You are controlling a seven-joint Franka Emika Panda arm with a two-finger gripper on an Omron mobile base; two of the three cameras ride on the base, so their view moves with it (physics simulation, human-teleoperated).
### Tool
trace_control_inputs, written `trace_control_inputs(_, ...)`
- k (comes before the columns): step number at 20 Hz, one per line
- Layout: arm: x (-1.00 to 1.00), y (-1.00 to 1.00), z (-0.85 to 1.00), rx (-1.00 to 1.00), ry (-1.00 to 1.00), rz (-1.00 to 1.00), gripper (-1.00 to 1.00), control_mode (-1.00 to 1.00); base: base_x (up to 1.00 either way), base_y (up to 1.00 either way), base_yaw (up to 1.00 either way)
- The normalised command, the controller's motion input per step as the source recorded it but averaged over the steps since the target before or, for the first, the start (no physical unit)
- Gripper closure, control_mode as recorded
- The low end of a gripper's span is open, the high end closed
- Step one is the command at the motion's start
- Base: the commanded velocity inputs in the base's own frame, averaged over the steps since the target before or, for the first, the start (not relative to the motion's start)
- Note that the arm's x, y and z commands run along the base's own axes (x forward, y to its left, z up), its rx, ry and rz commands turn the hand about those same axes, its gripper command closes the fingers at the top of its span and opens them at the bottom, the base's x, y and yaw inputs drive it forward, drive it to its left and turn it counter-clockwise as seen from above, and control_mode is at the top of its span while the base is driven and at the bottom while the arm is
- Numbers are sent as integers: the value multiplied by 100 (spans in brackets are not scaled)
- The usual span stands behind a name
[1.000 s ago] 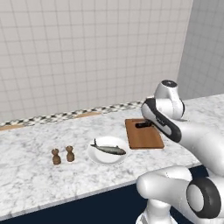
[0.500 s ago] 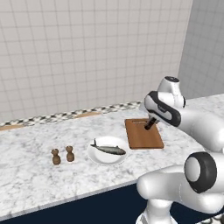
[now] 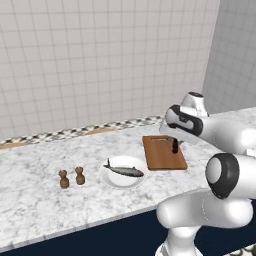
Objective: Pick up the knife from the drawer and place it on the cutting board. Then place the meat from the plate to the cutting board.
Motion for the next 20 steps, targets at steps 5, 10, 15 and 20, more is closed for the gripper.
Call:
trace_control_inputs(5, 4, -13, -35, 0, -1, 13, 100, -100, 0, 0, 0)
trace_control_inputs(10, 14, -32, -36, -4, 0, 20, 100, -100, 0, 0, 0)
trace_control_inputs(15, 23, -8, -34, -7, -3, 19, 100, -100, 0, 0, 0)
trace_control_inputs(20, 14, 0, -25, -1, -5, 3, 100, -100, 0, 0, 0)
